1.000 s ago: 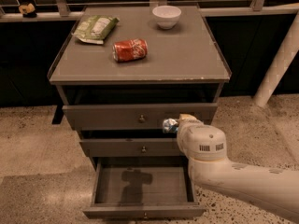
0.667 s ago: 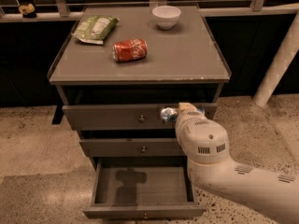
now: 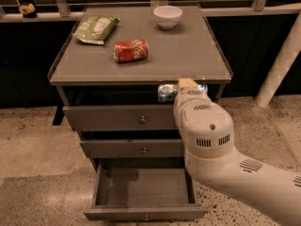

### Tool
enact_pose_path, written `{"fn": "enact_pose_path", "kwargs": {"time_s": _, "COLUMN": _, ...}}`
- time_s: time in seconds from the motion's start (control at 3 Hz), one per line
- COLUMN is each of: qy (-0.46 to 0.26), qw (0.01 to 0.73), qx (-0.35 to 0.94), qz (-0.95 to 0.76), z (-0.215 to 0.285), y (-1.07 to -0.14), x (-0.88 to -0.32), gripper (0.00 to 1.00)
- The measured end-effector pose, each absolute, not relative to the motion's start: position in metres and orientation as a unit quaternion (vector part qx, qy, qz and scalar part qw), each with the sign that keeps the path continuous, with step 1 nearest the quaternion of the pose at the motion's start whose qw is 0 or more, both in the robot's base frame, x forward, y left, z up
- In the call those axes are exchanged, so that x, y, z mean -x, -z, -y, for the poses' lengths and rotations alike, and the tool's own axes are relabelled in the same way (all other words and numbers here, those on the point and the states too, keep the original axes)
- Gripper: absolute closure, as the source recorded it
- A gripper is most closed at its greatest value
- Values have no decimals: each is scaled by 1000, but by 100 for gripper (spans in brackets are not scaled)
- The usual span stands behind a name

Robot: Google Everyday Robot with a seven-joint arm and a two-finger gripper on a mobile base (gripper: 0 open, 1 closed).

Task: Pick redbull can from bottom drawer and place on counter

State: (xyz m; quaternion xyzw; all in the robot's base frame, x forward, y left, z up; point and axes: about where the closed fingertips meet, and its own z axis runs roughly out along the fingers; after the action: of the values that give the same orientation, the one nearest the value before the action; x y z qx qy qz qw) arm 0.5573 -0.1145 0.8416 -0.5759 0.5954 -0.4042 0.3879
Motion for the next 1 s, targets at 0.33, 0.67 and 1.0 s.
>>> {"fn": "enact_pose_path", "kwargs": {"time_s": 0.33, "qy": 417, "qw": 406, "qx": 557, "qz": -592, "z": 118, "y": -870, "x": -584, "gripper": 100}}
{"fn": "enact_pose_path", "kwargs": {"time_s": 0.67, "qy": 431, "qw": 424, "qx": 535, "qz": -591, "z": 117, "y": -898, "x": -644, "gripper": 100}}
{"fn": "enact_pose_path", "kwargs": {"time_s": 1.0, "qy": 431, "qw": 424, "qx": 535, "qz": -591, "z": 117, "y": -898, "x": -644, "gripper": 100}}
